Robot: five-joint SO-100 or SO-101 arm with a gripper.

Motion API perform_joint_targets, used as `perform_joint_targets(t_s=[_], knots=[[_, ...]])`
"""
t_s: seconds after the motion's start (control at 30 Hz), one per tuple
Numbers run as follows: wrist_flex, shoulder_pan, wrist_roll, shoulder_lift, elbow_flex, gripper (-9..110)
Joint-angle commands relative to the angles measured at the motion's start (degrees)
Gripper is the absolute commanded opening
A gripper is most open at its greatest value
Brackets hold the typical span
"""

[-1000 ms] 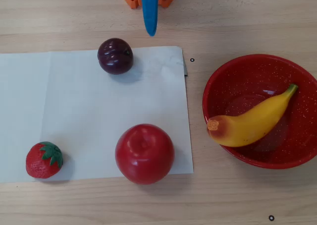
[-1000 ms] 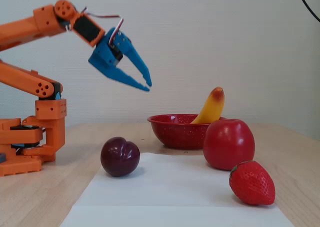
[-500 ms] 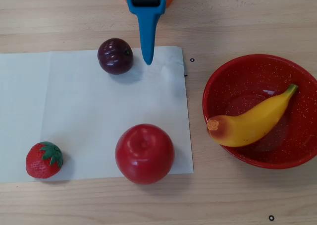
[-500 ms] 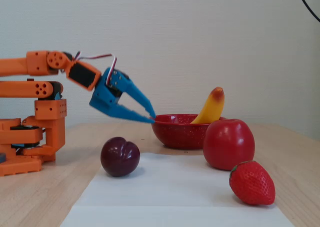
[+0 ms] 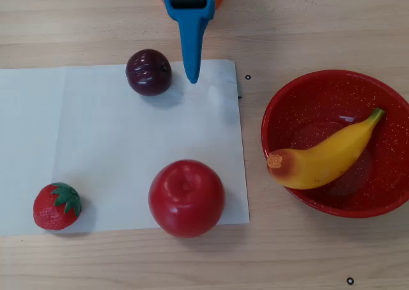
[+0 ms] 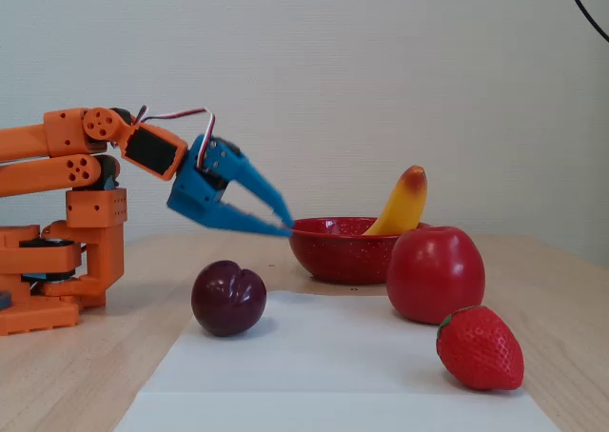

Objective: Grasp the banana and put it in the red bowl

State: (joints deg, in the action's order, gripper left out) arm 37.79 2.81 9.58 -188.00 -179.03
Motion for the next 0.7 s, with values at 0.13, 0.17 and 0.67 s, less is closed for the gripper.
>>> perform_joint_targets(t_s=[0.13, 0.17, 0.67], knots=[[9.32, -2.55, 1.32, -0.70, -0.88, 0], [10.20, -2.55, 1.58, -0.70, -0.88, 0], [15.03, -1.93, 3.96, -0.70, -0.88, 0]])
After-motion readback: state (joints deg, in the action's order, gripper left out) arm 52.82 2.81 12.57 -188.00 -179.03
